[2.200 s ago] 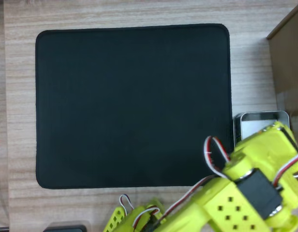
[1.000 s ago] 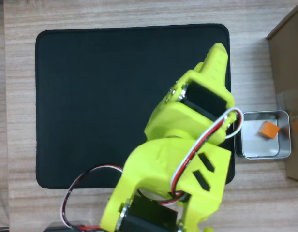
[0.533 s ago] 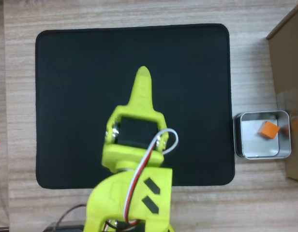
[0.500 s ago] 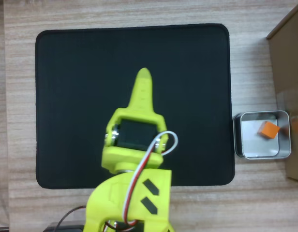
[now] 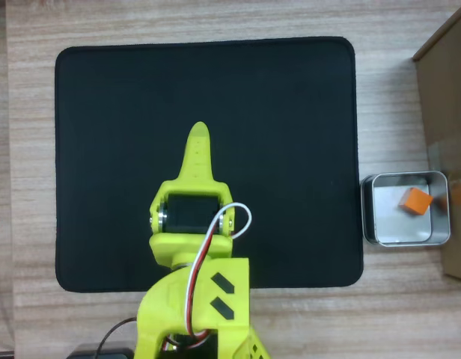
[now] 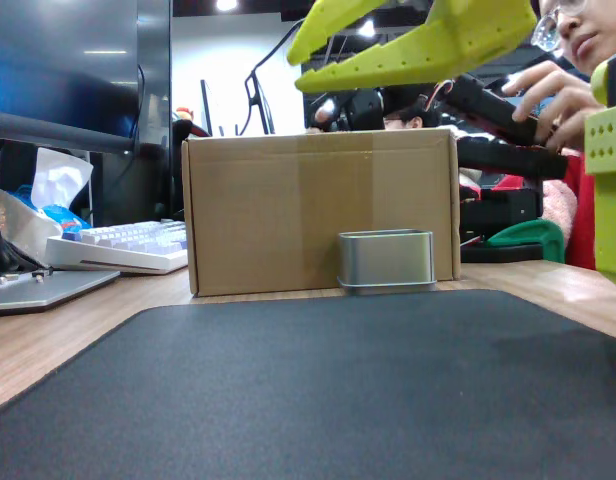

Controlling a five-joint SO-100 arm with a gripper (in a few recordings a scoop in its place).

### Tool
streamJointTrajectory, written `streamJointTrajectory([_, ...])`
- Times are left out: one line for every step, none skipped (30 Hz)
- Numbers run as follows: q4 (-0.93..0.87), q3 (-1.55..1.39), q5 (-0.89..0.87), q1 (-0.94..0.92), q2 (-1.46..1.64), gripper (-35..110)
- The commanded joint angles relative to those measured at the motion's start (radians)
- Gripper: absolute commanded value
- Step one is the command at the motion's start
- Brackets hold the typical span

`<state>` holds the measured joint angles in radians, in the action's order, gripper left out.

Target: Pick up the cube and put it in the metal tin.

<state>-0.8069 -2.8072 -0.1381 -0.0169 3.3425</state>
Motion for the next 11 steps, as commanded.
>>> streamJointTrajectory([0.048,-0.057,0.021,-0.003,0.020,0])
streamJointTrajectory([0.095,-0.107,0.044,-0.003,0.020,0])
streamJointTrajectory([0.106,-0.133,0.051,-0.003,0.020,0])
streamJointTrajectory([0.112,-0.149,0.052,-0.003,0.020,0])
streamJointTrajectory([0.129,-0.178,0.058,-0.002,0.020,0])
streamJointTrajectory([0.143,-0.206,0.067,0.000,0.020,0])
streamJointTrajectory([0.146,-0.221,0.072,-0.002,0.020,0])
streamJointTrajectory([0.152,-0.230,0.072,-0.009,0.020,0])
streamJointTrajectory([0.179,-0.252,0.083,-0.031,0.020,0])
streamJointTrajectory([0.196,-0.265,0.084,-0.049,0.020,0])
streamJointTrajectory([0.215,-0.293,0.094,-0.052,0.020,0])
